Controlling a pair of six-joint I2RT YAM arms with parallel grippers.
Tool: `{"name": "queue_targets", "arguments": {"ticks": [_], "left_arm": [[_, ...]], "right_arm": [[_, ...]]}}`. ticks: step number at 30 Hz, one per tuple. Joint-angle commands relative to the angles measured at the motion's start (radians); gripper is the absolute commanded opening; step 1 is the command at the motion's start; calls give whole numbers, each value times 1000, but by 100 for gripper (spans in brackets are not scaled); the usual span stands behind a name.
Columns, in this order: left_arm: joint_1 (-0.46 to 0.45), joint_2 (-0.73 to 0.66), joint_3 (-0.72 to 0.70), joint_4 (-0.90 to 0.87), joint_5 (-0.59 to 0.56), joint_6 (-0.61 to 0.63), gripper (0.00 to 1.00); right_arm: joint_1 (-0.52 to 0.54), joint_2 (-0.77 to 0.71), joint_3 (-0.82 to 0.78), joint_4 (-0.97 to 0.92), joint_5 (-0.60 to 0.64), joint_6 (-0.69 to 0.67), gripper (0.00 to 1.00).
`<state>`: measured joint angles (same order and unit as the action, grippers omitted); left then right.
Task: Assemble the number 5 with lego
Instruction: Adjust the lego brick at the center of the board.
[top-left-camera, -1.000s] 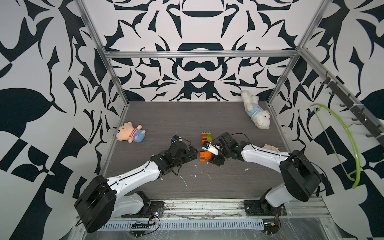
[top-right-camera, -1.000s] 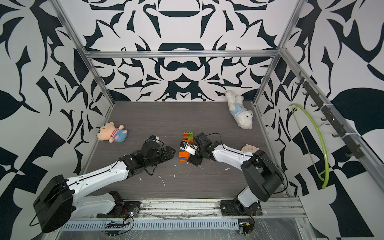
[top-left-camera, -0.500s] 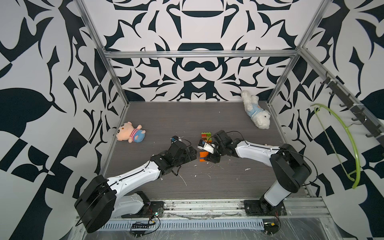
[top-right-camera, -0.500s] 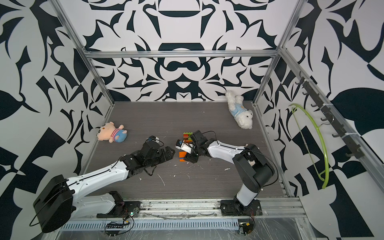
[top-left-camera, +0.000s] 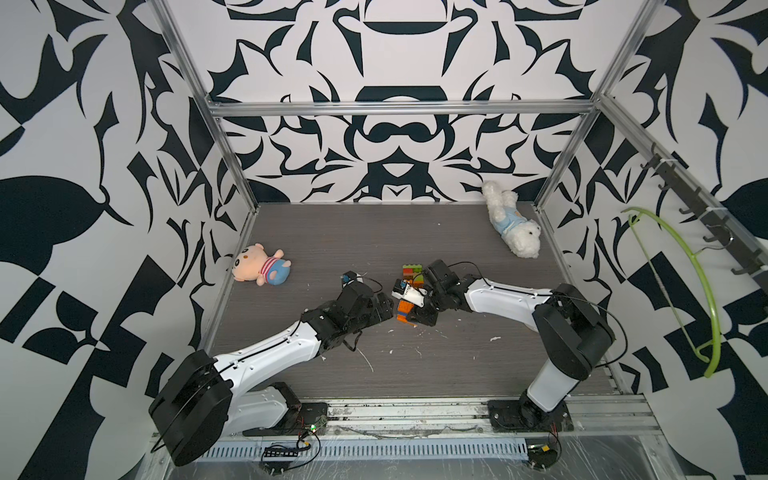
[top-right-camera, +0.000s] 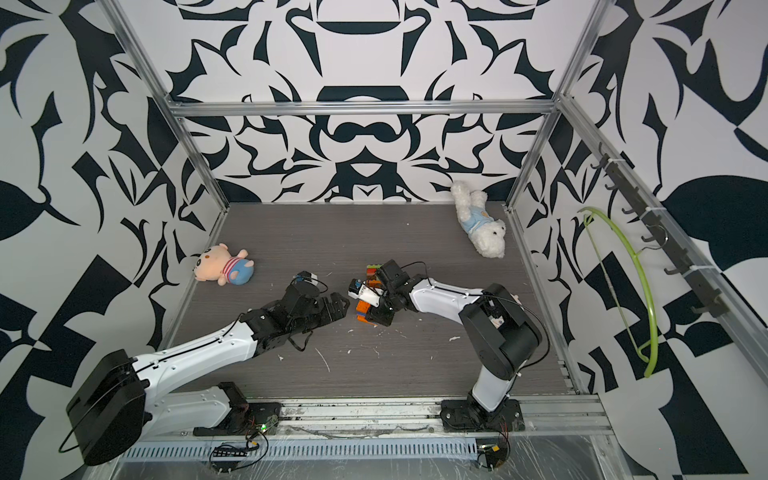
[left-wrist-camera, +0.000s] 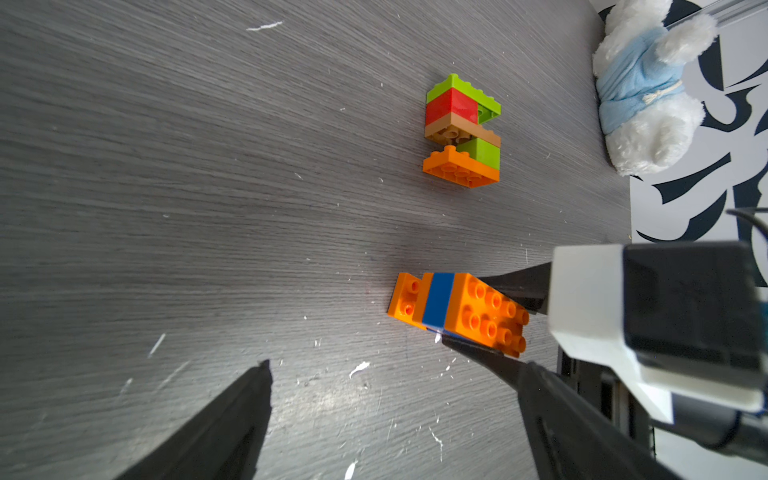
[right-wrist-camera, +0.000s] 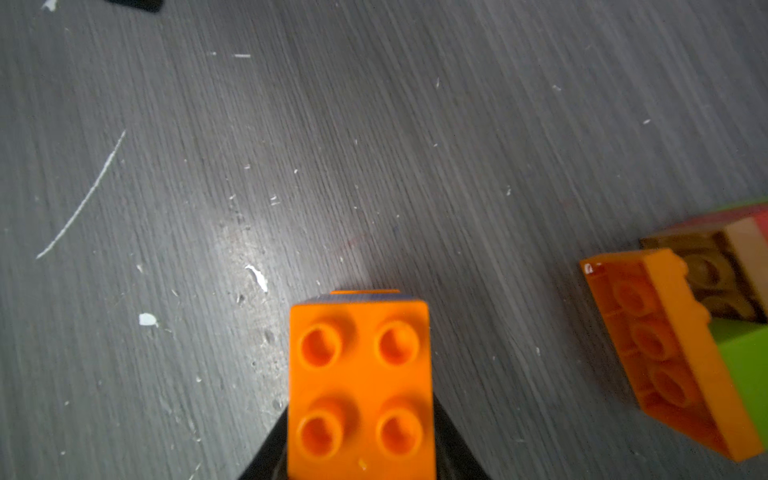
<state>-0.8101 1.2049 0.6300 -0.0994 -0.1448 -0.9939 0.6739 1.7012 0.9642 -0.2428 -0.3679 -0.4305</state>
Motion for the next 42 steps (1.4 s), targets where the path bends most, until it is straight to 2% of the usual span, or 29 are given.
{"name": "queue_targets", "arguments": {"ticks": [1,7,13,18,25,32,42], "left_arm": [[-1,8,24,-25,-15,17,99],[-1,4,23,-32,-18,17,99],[-2,-47,10,-72,-81,1,99],[-1,-122,-12,-106,-144,-11,99],[0,-166,-36,-126,-167,-21,99],[0,-155,-36,-122,-165,-26,99],[-1,-114,-12,-122,-147,-15,99]], "right_arm": [[6,-24,37,-39,-39,33,37],[6,-49,33,-52,-109,76,36],[9,-75,5,14,-235,160,36],[18,-40,13,12,-317,190,37],[27,43,78,-88,-384,165,37],[27,106,132,-160,-405,130,38],[26,153,172,-199,-398,110,45]]}}
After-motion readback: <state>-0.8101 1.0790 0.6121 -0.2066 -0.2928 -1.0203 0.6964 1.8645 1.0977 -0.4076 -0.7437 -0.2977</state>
